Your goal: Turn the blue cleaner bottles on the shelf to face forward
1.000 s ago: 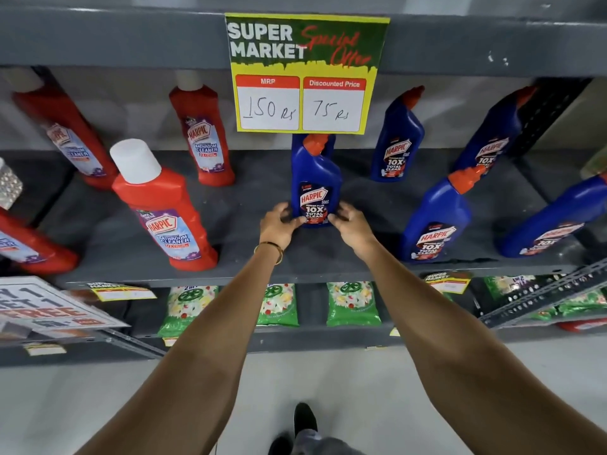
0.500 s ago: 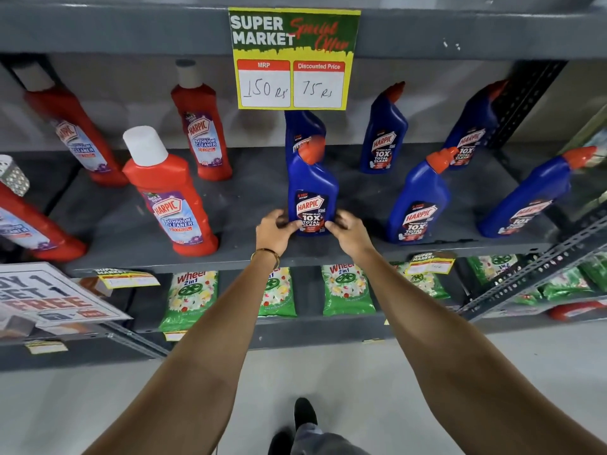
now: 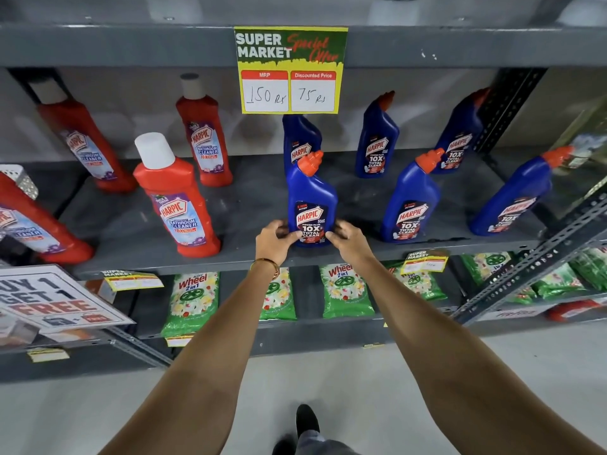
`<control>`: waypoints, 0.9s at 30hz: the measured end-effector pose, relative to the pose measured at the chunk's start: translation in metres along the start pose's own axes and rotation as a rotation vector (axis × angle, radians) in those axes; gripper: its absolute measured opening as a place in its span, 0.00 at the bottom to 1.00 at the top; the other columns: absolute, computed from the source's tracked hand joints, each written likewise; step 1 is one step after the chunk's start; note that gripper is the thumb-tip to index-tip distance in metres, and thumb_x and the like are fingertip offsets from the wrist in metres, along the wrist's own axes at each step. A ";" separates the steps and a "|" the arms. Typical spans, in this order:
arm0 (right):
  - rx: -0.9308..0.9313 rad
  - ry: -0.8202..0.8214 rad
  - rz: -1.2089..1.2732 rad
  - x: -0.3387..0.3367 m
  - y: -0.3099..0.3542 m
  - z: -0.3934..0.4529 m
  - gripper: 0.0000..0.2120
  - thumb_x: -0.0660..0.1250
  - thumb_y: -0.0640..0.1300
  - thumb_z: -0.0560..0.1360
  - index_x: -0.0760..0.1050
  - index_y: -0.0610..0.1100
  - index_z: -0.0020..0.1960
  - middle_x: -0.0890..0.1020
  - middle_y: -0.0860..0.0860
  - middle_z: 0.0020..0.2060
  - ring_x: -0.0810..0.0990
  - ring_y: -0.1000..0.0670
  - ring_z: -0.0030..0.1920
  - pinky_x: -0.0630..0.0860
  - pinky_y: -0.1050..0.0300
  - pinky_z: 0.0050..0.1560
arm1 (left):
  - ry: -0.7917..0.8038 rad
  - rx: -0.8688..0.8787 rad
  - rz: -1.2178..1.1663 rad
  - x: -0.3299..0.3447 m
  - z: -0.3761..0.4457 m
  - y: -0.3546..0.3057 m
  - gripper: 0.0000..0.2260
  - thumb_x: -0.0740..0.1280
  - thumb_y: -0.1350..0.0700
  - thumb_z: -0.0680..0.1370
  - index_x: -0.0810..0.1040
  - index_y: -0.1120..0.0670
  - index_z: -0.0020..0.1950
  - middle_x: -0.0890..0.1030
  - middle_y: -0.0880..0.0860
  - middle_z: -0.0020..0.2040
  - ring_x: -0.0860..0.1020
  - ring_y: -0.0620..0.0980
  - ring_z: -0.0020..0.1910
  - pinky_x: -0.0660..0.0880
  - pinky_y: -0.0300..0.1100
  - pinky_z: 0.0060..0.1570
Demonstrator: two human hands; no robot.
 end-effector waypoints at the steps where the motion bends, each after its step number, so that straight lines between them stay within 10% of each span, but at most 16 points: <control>1: 0.004 0.003 0.006 0.000 0.000 -0.001 0.14 0.64 0.40 0.75 0.73 0.39 0.61 0.80 0.42 0.58 0.77 0.47 0.59 0.73 0.51 0.62 | 0.000 0.002 -0.002 0.000 -0.001 0.000 0.19 0.71 0.56 0.71 0.74 0.61 0.59 0.81 0.60 0.56 0.78 0.52 0.53 0.72 0.39 0.51; 27: 0.076 0.057 -0.026 -0.002 0.003 -0.008 0.19 0.65 0.39 0.74 0.69 0.39 0.65 0.77 0.42 0.62 0.75 0.46 0.62 0.71 0.53 0.63 | 0.002 -0.004 -0.019 -0.001 -0.013 0.003 0.20 0.73 0.58 0.70 0.74 0.59 0.59 0.81 0.59 0.55 0.77 0.47 0.49 0.73 0.39 0.51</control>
Point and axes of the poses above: each hand's wrist, its own z-axis towards the middle knuckle, its own x-axis out of the palm, y = z × x, the point moved 4 cm from there along z, towards the middle knuckle
